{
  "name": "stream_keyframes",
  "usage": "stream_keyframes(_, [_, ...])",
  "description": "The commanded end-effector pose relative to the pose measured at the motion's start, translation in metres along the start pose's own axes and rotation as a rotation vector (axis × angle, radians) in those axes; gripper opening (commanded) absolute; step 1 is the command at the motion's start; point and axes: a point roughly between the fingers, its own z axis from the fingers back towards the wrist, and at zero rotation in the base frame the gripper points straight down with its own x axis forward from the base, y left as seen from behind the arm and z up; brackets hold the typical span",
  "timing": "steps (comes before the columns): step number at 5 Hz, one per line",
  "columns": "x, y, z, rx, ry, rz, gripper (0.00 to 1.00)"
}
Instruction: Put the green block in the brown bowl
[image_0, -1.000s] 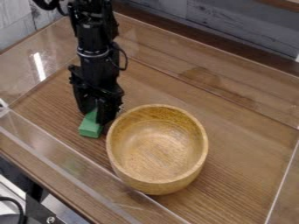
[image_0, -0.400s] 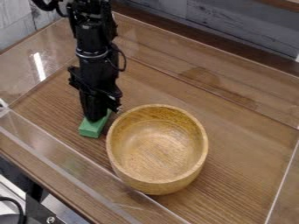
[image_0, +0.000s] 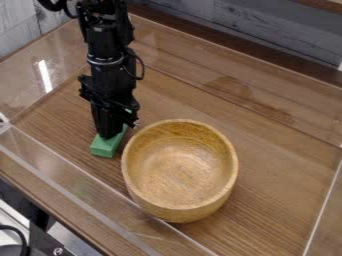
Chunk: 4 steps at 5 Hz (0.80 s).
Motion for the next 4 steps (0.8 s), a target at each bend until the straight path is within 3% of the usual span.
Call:
stream_keyframes(1, [0.0067, 0.0073, 0.0151, 0.02, -0.05, 0.011, 0.0])
stream_keyframes(2, [0.0074, 0.0076, 0.0159, 0.017, -0.051, 0.007, 1.0])
stream_keyframes(3, [0.0081, 0.0085, 0.0152, 0.014, -0.052, 0.002, 1.0])
stream_keyframes(4, [0.0081, 0.009, 0.0163, 0.012, -0.051, -0.002, 0.0])
